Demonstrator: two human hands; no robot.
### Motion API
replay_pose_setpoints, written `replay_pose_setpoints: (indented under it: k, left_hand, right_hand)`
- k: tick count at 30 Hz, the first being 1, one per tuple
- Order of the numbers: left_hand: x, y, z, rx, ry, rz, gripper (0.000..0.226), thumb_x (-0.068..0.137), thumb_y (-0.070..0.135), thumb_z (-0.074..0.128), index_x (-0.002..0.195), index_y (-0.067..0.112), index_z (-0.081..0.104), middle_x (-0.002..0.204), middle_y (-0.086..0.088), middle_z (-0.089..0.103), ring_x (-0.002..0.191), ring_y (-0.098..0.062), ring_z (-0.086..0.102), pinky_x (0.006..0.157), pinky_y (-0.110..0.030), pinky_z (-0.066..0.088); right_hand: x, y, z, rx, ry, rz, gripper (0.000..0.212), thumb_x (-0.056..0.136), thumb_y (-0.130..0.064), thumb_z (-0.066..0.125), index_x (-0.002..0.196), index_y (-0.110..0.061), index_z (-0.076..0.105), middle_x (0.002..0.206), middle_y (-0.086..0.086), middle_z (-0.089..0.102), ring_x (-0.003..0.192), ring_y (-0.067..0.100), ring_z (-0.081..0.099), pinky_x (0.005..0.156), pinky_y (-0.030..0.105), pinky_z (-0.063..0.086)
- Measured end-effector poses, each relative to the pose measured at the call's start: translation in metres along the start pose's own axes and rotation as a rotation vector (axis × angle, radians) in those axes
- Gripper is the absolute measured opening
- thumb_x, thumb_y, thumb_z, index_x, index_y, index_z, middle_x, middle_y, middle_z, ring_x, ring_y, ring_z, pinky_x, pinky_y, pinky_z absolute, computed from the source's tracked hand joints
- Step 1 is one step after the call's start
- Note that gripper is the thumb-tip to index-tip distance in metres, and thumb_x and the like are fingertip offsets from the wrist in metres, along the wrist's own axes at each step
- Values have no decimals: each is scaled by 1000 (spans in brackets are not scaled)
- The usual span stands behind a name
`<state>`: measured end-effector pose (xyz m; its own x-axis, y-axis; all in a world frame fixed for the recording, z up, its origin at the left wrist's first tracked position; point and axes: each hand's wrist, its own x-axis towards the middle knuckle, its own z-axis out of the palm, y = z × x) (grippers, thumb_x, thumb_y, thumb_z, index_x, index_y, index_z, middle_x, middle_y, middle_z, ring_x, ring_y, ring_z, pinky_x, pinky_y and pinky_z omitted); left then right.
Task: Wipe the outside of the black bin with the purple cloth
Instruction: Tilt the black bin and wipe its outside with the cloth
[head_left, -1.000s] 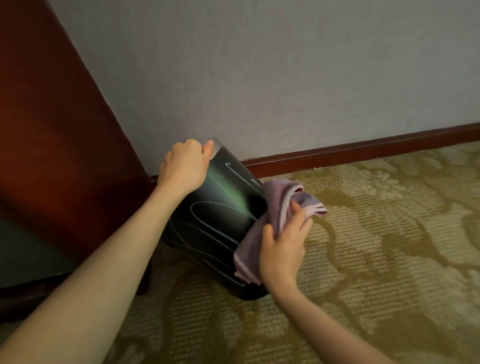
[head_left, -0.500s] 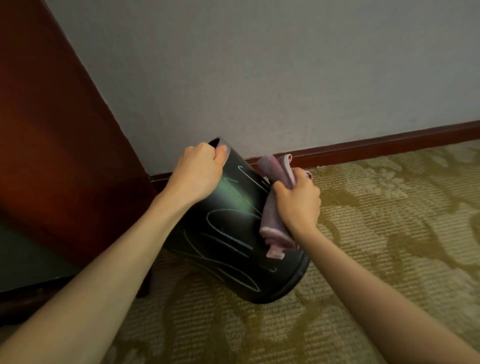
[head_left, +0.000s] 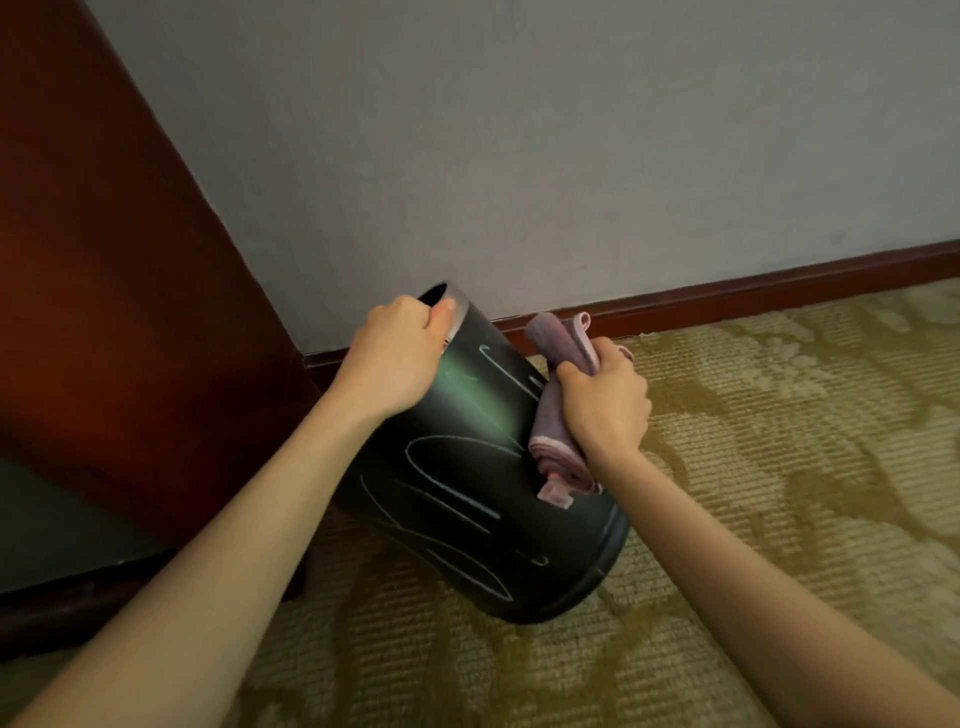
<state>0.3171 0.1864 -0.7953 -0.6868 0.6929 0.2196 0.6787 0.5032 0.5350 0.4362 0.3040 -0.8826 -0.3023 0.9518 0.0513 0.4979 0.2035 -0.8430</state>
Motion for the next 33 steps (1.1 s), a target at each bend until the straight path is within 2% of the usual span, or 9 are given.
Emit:
replay_pose_setpoints:
  k: [3, 7, 11, 18, 19, 22, 25, 29, 33]
  left_hand:
    - [6, 0, 1, 4, -7, -23, 54, 98, 31, 36, 50, 11, 28, 49, -3, 34, 47, -21, 32, 44, -34, 22]
    - [12, -3, 2, -2, -20, -49, 52, 98, 33, 36, 51, 12, 30, 53, -5, 36, 53, -26, 34, 48, -37, 24]
    - [10, -5, 1, -7, -21, -23, 52, 98, 33, 37, 50, 13, 30, 50, -1, 34, 47, -18, 33, 46, -34, 24]
    - [4, -11, 0, -52, -56, -11, 50, 98, 34, 36, 52, 16, 28, 49, 4, 33, 46, -14, 32, 43, -27, 25]
    - [3, -11, 0, -61, -59, 7, 50, 98, 34, 37, 52, 17, 27, 48, 5, 31, 44, -13, 30, 39, -22, 23]
    - [-1, -10, 1, -99, -68, 57, 52, 98, 33, 38, 50, 19, 25, 41, 8, 27, 36, -7, 26, 34, -20, 22]
    - [-7, -12, 1, -136, -72, 79, 51, 98, 33, 37, 50, 20, 24, 36, 8, 30, 35, -6, 27, 34, -18, 23]
    - [-13, -13, 1, -143, -83, 106, 50, 99, 33, 35, 52, 18, 27, 46, 6, 30, 39, -7, 29, 37, -20, 23]
    - [-14, -8, 1, -116, -73, 87, 51, 99, 34, 35, 51, 18, 30, 49, 5, 35, 43, -9, 33, 41, -24, 22]
  right_hand:
    - [-26, -7, 0, 73, 67, -88, 19, 81, -27, 54, 100, -23, 53, 99, 4, 58, 83, 26, 55, 70, 34, 34]
    - [-68, -15, 5, 200, 119, -152, 38, 79, -20, 57, 115, -27, 48, 116, -1, 49, 84, 15, 47, 69, 31, 33]
    - [-90, -15, 11, 195, 125, -205, 43, 80, -19, 60, 120, -25, 46, 116, -1, 46, 81, 8, 42, 63, 27, 30]
    - [-60, -21, 3, 192, 85, -199, 34, 77, -23, 58, 110, -25, 53, 109, -1, 56, 86, 21, 53, 67, 31, 31]
    - [-54, -22, 2, 194, 77, -180, 31, 77, -24, 58, 108, -25, 54, 106, -1, 57, 85, 21, 54, 67, 31, 31]
    - [-33, -26, 1, 190, 27, -95, 17, 77, -27, 55, 94, -23, 55, 91, 1, 60, 80, 25, 55, 67, 32, 34]
    - [-12, -31, 1, 155, -43, -31, 11, 77, -28, 57, 87, -24, 55, 75, -8, 55, 75, 26, 54, 67, 32, 35]
    - [15, -33, 4, 94, -159, 53, 25, 77, -31, 58, 101, -26, 62, 102, 8, 65, 92, 33, 58, 75, 34, 41]
    - [26, -33, 6, 104, -207, 105, 31, 79, -30, 60, 109, -24, 63, 109, 12, 65, 100, 35, 59, 81, 36, 44]
